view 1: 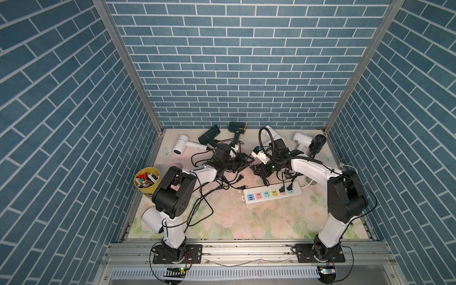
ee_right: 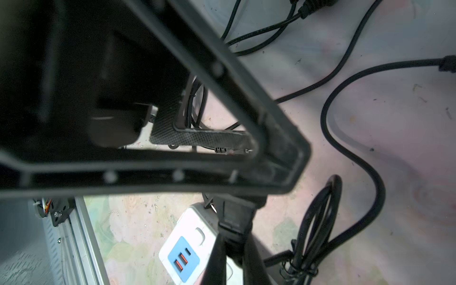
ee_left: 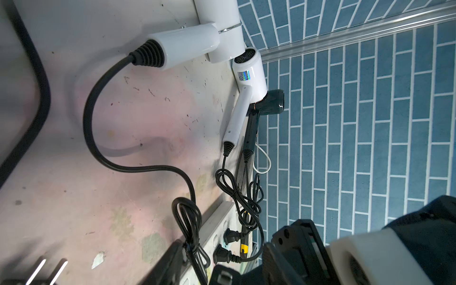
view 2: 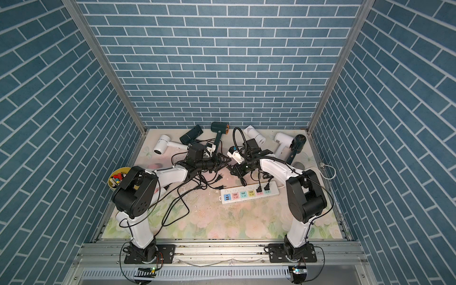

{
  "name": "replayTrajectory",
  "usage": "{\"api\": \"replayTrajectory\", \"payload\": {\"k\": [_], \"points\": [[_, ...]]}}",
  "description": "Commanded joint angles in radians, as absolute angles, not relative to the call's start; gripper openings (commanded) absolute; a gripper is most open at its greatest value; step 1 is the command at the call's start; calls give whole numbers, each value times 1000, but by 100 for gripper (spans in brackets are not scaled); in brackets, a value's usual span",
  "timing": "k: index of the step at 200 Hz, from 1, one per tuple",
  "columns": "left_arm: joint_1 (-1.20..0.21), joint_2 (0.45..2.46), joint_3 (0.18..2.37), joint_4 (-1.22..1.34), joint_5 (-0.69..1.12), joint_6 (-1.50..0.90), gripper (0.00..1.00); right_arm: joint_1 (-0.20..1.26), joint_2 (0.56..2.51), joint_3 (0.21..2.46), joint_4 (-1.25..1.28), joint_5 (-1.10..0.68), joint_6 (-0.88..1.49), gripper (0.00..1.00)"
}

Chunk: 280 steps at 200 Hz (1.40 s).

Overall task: Charge the blow dryers
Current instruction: Pick up the plug from the center of the board.

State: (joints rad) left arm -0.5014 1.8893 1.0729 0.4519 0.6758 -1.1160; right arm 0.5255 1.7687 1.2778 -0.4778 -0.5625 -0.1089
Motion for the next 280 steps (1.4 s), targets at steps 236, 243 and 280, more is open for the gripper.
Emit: {"api": "replayTrajectory", "payload": {"k": [236, 243, 280], "points": [[-560, 1886, 891, 671, 603, -1258, 11, 529, 1611, 1138, -323, -465, 53, 52], [-562, 1883, 893, 667, 600, -1272, 12, 529, 1580, 1108, -297, -456, 78, 59], [-581, 1873, 907, 659, 568, -1360, 12, 531, 1418, 938, -133, -464, 219, 99]]}}
